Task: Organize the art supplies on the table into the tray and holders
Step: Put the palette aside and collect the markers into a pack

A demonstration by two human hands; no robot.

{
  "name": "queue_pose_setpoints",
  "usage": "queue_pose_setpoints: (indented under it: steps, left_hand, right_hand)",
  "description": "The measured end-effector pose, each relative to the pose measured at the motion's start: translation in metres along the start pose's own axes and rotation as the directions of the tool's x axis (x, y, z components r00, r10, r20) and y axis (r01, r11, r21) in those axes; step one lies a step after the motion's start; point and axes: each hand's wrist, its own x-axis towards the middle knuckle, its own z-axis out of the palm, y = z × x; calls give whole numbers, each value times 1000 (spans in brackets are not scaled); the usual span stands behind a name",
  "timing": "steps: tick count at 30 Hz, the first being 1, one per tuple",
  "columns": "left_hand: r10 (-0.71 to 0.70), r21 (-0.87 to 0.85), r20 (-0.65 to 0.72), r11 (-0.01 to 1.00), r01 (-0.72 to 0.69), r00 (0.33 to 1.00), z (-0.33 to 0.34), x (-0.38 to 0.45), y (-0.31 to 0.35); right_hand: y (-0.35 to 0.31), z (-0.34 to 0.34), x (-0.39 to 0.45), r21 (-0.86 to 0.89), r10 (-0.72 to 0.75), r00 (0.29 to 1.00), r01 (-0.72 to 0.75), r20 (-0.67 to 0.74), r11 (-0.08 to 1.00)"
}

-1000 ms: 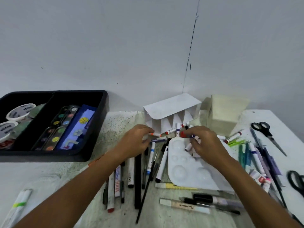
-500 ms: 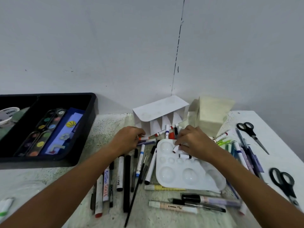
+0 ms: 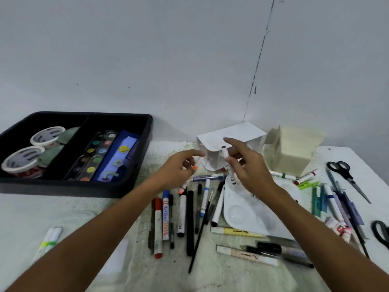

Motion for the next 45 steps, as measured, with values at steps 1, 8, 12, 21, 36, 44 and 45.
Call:
queue_pose_setpoints:
  steps: [1, 8, 12, 21, 36, 44, 45]
  left_hand:
    - [-11, -51, 1, 999, 11, 1000, -7, -9, 2]
    - [-44, -204, 101, 977, 64, 994, -55, -77, -10]
    - [-116, -171, 93, 977, 131, 989, -93, -125, -34]
    - [-289, -175, -109, 947, 268, 951, -186, -220, -90]
    - [-315, 43, -67, 947, 318, 947, -187, -240, -125]
    - [-229, 305, 0, 927, 218, 973, -182, -238, -130]
    - [-217, 337, 4, 919, 203, 976, -182, -237, -130]
  right_hand:
    - [-11, 11, 1, 79, 23, 1000, -24, 11, 997]
    - [-68, 82, 1, 352, 98, 993, -117, 70, 929]
    - [-110, 126, -5, 464, 127, 985, -166, 115, 870]
    - [-198, 232, -37, 449, 125, 897, -328, 424, 831]
    - [-215, 285, -54, 111, 374, 822, -459, 429, 881]
    - [-220, 287, -58, 6, 360, 825, -402, 435, 916]
    - [-221, 286, -58, -4, 365, 816, -406, 449, 914]
